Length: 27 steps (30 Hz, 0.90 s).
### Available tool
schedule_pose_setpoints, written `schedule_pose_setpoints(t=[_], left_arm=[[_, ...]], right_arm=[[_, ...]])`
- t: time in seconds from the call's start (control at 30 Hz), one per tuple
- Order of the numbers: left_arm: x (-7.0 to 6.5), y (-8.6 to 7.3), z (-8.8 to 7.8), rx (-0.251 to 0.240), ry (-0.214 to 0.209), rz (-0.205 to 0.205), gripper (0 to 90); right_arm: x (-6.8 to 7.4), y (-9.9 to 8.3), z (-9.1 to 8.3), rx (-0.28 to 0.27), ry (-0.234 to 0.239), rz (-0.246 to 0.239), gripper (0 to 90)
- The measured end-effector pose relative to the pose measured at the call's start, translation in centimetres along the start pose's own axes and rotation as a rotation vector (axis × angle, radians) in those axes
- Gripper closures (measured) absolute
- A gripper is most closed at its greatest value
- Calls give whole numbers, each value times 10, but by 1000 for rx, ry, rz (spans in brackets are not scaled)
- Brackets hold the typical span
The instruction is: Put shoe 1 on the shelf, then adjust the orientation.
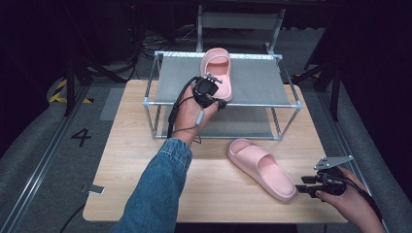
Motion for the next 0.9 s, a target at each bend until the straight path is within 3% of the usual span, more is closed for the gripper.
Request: schedule_pose_setpoints(t=[0.13,0.23,0.4,0.6,0.73,0.9], left_arm=[[0,0,1,-20,-44,-14,741],[-5,-2,-2,-42,-35,14,679],[-13,-11,-17,-12,-64,46,657],[-11,-27,-39,-3,-54,65,597],[-8,-44,-53,26,-9,92,534],[-4,-66,-66,69,-10,117,458]], right_arm=[[1,-2,0,5,0,0,550],[2,-2,0,4,-1,-1,550],[6,1,1,-4,-2,-6,549],[7,7,1,-15,12,-24,547],[6,16,2,-21,8,-45,545],[4,28,4,-12,1,-76,540]])
Point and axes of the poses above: each handheld gripper's, and its own axes: z roughly forward along the jaws, y roughly out of its top, x roughly to its left, the point moved 1 cm from there along z, roughly forward along the jaws, and after that the axes turned 13 degrees about -z, right-handed, at the moved point
